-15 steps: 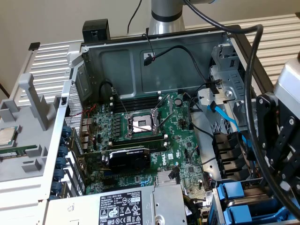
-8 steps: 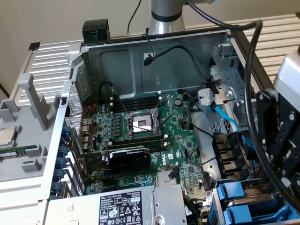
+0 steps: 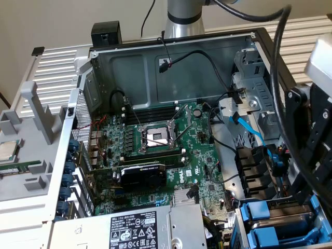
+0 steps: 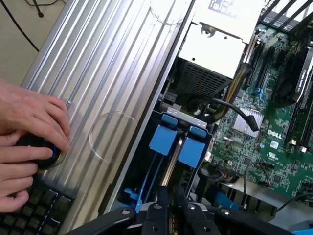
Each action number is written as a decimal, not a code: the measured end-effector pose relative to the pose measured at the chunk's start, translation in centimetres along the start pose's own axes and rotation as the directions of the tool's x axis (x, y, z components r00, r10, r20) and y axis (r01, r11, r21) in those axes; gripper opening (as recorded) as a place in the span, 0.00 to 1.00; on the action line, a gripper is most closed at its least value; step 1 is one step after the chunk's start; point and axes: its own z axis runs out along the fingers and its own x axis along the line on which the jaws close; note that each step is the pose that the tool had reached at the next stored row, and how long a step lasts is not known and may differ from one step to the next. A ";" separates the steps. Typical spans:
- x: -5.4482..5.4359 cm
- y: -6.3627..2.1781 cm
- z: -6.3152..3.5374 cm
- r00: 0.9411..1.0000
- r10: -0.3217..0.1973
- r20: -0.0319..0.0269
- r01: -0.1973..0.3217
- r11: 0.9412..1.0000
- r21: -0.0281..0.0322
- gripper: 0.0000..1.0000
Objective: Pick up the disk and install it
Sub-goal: 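Insert the first disk wire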
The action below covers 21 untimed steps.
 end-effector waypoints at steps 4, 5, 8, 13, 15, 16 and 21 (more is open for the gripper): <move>-0.2 -0.03 -0.10 1.000 0.002 -0.013 -0.002 1.000 -0.005 0.17; -0.3 -0.07 -0.10 1.000 0.003 -0.018 -0.003 1.000 -0.007 0.17; -0.7 -0.21 -0.12 1.000 0.005 -0.031 -0.005 1.000 -0.012 0.17; -1.0 -0.30 -0.13 0.999 0.014 -0.031 -0.014 1.000 -0.012 0.17; -1.0 -0.30 -0.13 0.999 0.028 -0.029 -0.028 1.000 -0.012 0.17; -1.0 -0.30 -0.13 0.999 0.037 -0.027 -0.037 0.999 -0.012 0.17; -1.1 -0.33 -0.12 0.997 0.079 -0.020 -0.080 0.997 -0.011 0.17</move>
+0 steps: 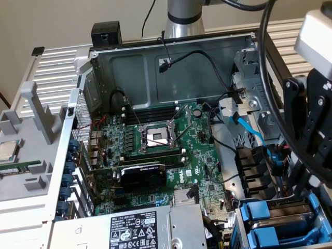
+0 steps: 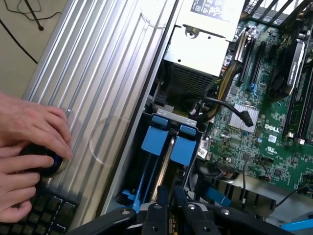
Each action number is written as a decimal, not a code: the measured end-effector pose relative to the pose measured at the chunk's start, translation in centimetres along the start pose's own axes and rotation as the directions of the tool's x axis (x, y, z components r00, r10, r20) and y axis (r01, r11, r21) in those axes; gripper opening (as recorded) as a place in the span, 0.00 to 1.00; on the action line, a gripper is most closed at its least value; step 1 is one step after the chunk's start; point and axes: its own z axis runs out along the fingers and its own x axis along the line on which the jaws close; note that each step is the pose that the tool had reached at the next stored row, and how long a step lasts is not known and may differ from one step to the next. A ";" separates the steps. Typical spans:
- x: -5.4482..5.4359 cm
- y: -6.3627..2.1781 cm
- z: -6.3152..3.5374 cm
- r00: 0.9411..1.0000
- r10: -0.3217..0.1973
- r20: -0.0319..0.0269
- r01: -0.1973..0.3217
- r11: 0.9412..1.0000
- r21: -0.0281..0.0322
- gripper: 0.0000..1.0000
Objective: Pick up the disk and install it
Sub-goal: 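Insert the first disk wire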
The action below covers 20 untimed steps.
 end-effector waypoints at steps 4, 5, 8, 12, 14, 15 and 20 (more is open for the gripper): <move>0.0 -0.29 -0.04 1.000 0.016 0.003 -0.016 1.000 0.000 0.17; 0.0 -0.40 -0.05 1.000 0.019 0.003 -0.019 1.000 0.000 0.17; 0.0 -0.54 -0.07 0.999 0.032 0.005 -0.032 0.999 -0.001 0.17; 0.0 -0.57 -0.07 0.999 0.032 0.006 -0.032 0.999 -0.001 0.17; 0.0 -0.58 -0.07 0.999 0.033 0.006 -0.032 0.999 -0.001 0.17; 0.0 -0.58 -0.07 0.999 0.032 0.006 -0.032 0.999 0.000 0.17; 0.0 -0.60 -0.08 0.999 0.033 0.006 -0.033 0.999 -0.001 0.17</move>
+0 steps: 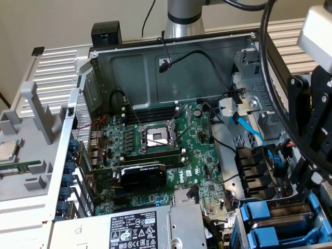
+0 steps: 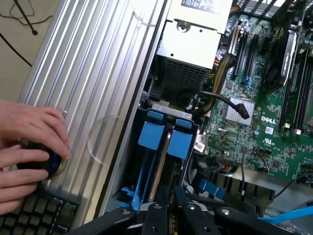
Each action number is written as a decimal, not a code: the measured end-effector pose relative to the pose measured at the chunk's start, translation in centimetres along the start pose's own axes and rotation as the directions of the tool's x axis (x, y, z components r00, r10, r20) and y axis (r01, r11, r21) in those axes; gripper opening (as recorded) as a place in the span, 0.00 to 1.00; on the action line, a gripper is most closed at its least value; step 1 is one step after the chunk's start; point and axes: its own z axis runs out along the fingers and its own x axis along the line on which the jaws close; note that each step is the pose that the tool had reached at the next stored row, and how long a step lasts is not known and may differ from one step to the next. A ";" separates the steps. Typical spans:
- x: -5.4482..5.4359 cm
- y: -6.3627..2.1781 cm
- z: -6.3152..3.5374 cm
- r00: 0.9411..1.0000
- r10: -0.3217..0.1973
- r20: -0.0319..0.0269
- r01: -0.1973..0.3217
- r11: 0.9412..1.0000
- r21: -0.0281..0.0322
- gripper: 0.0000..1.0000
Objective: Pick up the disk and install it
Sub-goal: 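Insert the first disk wire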
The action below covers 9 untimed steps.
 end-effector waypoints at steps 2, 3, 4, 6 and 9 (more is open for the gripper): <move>0.0 -0.01 0.00 1.000 0.000 0.000 0.000 1.000 0.000 0.17; 0.0 -0.02 0.03 1.000 0.002 0.000 -0.002 1.000 0.000 0.17; 0.0 -0.02 0.06 1.000 0.006 0.001 -0.007 1.000 0.001 0.17; -0.1 -0.02 0.07 1.000 0.018 0.003 -0.018 1.000 0.001 0.17; -0.1 0.01 0.14 0.999 0.036 0.006 -0.036 0.999 0.001 0.17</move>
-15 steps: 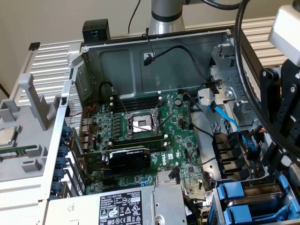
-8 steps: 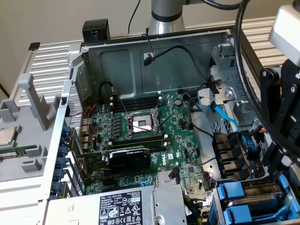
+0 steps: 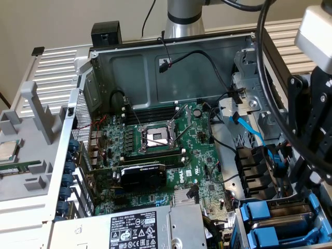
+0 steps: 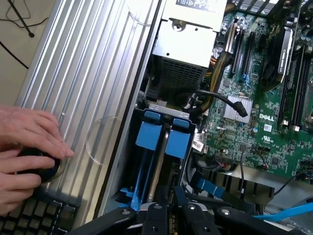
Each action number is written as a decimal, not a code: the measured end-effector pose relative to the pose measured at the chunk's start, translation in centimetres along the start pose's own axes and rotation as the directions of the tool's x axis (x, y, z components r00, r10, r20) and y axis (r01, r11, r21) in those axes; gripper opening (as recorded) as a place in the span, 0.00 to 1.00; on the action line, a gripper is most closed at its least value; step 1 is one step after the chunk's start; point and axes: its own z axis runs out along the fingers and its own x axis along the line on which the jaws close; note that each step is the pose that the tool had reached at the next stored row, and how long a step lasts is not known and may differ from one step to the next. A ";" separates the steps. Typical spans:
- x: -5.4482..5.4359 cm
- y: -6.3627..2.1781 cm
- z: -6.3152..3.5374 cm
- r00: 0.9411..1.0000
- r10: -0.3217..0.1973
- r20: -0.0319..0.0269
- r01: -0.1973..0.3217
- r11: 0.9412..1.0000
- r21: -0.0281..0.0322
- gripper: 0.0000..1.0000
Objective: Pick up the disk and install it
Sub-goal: 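Insert the first disk wire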
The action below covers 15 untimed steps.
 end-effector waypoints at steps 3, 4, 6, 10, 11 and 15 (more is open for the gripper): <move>0.0 -0.02 0.17 1.000 0.030 0.006 -0.030 1.000 0.001 0.17; 0.0 -0.03 0.25 0.999 0.041 0.008 -0.041 0.999 0.001 0.17; 0.0 -0.04 0.39 0.998 0.063 0.014 -0.063 0.998 0.001 0.17; 0.0 -0.10 0.65 0.994 0.106 0.028 -0.106 0.994 0.001 0.17; 0.0 -0.12 0.75 0.991 0.126 0.034 -0.126 0.992 0.001 0.17; 0.0 -0.18 1.02 0.985 0.165 0.044 -0.165 0.986 0.002 0.17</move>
